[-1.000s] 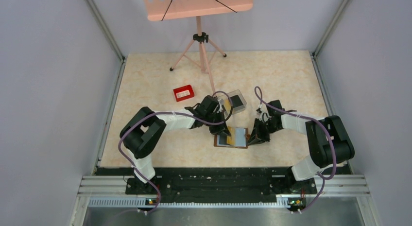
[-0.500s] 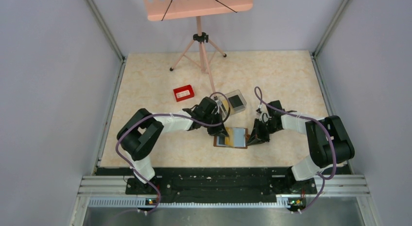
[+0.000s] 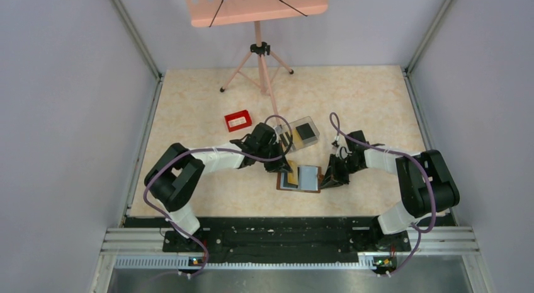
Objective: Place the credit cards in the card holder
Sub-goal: Insert the credit card into the card holder.
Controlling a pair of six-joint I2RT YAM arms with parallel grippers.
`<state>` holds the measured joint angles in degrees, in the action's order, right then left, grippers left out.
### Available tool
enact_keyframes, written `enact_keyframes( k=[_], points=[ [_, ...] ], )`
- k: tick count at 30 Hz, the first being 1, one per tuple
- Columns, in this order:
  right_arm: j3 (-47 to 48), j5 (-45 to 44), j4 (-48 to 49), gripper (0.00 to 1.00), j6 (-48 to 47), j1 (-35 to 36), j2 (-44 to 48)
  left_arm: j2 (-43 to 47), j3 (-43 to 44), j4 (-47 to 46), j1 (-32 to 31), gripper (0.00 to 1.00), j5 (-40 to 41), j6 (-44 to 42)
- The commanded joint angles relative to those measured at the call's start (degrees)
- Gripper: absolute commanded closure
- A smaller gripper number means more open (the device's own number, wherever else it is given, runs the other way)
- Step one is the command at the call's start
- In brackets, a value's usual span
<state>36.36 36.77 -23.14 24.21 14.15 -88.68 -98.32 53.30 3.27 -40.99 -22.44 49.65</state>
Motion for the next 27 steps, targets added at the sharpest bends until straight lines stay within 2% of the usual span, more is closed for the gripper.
enact_keyframes(
  k=[1,13,27],
  points=[
    [-1.0,-1.8,0.3,1.00,-0.8,0.6,-0.2,0.0,0.8,-0.5,0.3,1.00,0.3,-1.8],
    [-0.9,-1.6,0.3,1.00,-0.8,0.6,-0.4,-2.5,0.0,-6.8,0.0,1.00,-3.2,1.3],
    [-1.0,-1.4,0.4,1.00,-0.9,0.6,-0.4,-1.5,-1.0,-8.1,-0.1,1.00,-3.4,1.9]
  ],
)
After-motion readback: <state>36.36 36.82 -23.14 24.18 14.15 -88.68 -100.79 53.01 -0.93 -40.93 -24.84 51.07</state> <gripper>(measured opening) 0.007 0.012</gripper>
